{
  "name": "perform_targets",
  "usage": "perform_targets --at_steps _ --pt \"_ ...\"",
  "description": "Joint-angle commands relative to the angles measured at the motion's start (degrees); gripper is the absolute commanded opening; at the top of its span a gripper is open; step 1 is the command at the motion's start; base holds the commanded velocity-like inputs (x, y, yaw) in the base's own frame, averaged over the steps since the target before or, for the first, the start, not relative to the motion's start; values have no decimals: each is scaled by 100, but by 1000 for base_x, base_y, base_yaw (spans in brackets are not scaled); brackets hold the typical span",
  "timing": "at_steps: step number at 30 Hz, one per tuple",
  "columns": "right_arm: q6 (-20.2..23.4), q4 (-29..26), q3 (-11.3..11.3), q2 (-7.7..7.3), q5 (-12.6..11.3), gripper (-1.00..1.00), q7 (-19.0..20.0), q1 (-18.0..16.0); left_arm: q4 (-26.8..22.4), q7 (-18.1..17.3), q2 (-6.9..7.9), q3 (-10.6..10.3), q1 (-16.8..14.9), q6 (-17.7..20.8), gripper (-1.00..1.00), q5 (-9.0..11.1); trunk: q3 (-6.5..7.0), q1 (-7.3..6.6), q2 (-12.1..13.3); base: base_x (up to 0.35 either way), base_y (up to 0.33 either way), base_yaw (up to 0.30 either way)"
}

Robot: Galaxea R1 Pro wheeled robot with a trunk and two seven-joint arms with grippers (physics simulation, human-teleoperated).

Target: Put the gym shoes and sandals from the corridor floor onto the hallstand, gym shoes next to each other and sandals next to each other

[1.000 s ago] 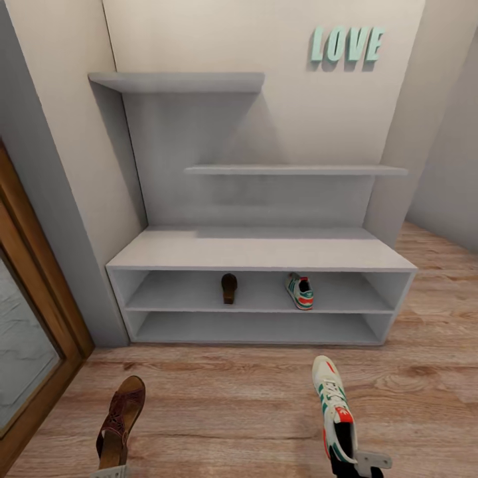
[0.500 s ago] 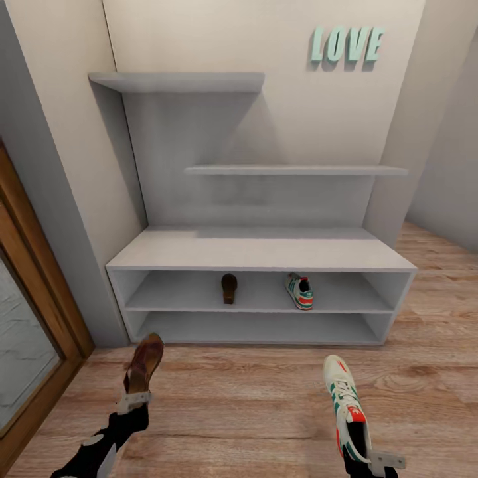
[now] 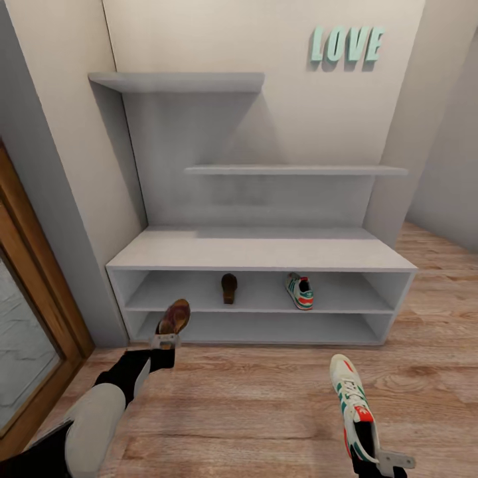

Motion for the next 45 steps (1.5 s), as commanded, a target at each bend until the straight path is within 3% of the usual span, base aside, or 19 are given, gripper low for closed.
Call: perform_targets --at_steps 1,7,13,15,16,22,30,45 --pt "-17 5 -31 0 18 -100 13 -4 -15 -49 -12 38 -65 111 -100 -104 -7 -1 -2 0 0 0" --pt "-19 4 -50 -2 13 -100 20 -4 -25 -46 12 -46 -343 452 -100 -118 -7 -1 -2 0 0 -11" --pt "-14 4 -58 -7 8 -100 15 -4 -64 -37 64 -79 -290 495 -100 -137 -7 -1 -2 0 0 -231" --pt "-14 4 -58 -7 8 -100 15 -4 -154 -35 67 -83 -286 496 -100 -143 -7 -1 -2 0 0 -293" --pt "-14 4 -58 -7 8 -100 12 -4 -629 -32 61 -85 -277 511 -100 -150 -7 -1 -2 0 0 -298" --pt "-17 4 -58 -7 8 -100 -1 -4 -832 38 65 -59 -279 514 -100 -151 -7 -1 -2 0 0 -129" --pt "-22 4 -58 -2 8 -100 -6 -4 -855 499 39 -47 -282 515 -100 -136 -164 175 -323 0 0 -14" --pt "-23 4 -58 -7 8 -100 -6 -4 -793 570 31 -60 -283 516 -100 -82 -624 214 -343 0 0 0"
